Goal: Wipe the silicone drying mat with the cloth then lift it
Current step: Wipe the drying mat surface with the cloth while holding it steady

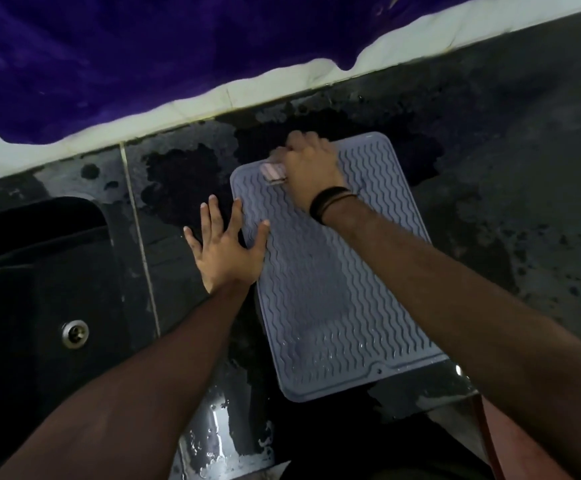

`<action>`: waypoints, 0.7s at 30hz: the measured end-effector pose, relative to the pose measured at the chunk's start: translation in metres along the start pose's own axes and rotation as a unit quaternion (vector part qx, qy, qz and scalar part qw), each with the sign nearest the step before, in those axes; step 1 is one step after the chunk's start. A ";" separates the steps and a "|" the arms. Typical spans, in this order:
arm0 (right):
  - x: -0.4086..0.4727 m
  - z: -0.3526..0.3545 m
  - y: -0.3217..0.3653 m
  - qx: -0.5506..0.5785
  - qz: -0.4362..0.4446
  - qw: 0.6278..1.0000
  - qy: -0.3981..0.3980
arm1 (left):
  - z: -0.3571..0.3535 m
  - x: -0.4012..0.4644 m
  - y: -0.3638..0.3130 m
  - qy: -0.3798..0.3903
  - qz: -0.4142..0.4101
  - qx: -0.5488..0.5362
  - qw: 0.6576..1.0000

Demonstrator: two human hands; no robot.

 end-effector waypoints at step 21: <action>-0.015 0.006 -0.084 0.059 -0.060 0.996 -0.016 | -0.003 0.002 0.001 0.009 0.005 0.009 1.000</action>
Point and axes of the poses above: each hand's wrist, its own x-axis towards the middle knuckle, its own z-axis out of the back of the hand, y = z × x, the point moved 10 cm from there along x, towards the middle knuckle, and after that the axes turned 13 degrees about y, right-handed, at the moved point
